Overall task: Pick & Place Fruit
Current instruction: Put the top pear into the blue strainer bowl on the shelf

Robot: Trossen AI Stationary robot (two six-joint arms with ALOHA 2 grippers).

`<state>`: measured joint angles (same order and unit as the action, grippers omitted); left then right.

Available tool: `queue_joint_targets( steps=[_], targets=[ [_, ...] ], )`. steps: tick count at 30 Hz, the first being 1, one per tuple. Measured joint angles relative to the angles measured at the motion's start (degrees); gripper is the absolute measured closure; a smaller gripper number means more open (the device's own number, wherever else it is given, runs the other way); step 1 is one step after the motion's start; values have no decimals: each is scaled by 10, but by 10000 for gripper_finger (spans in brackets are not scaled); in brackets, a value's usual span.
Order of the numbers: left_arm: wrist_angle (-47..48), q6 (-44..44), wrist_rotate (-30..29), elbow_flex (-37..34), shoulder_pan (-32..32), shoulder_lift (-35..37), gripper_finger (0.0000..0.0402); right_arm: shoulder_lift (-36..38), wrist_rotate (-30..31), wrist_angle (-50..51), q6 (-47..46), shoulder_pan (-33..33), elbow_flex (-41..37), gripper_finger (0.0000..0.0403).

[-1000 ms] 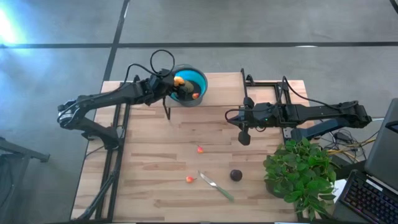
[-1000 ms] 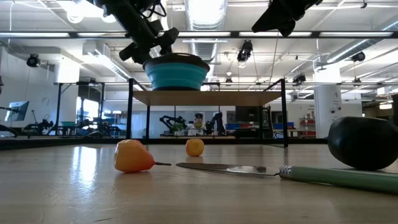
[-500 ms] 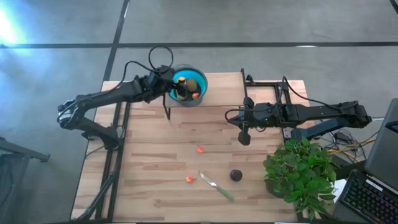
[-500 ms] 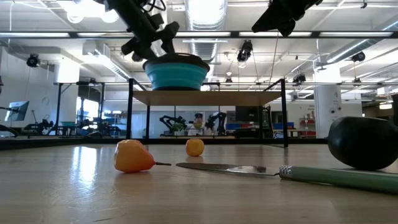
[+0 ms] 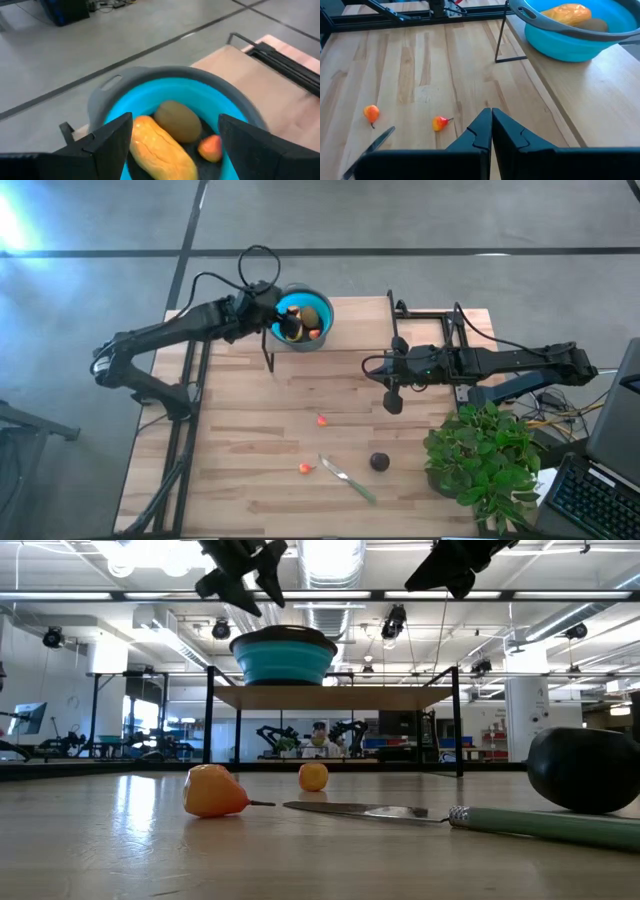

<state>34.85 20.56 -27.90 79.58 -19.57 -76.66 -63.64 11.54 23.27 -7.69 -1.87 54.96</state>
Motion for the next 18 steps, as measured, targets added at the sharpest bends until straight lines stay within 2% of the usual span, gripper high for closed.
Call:
queue_joint_targets(
  steps=[8,18],
  targets=[
    [42,7,0,9,77,4,103,0,0,-1,-13,-21,0,394],
    [99,69,-7,8,211,5,103,-4,0,-47,-28,-67,0,394]
  ],
)
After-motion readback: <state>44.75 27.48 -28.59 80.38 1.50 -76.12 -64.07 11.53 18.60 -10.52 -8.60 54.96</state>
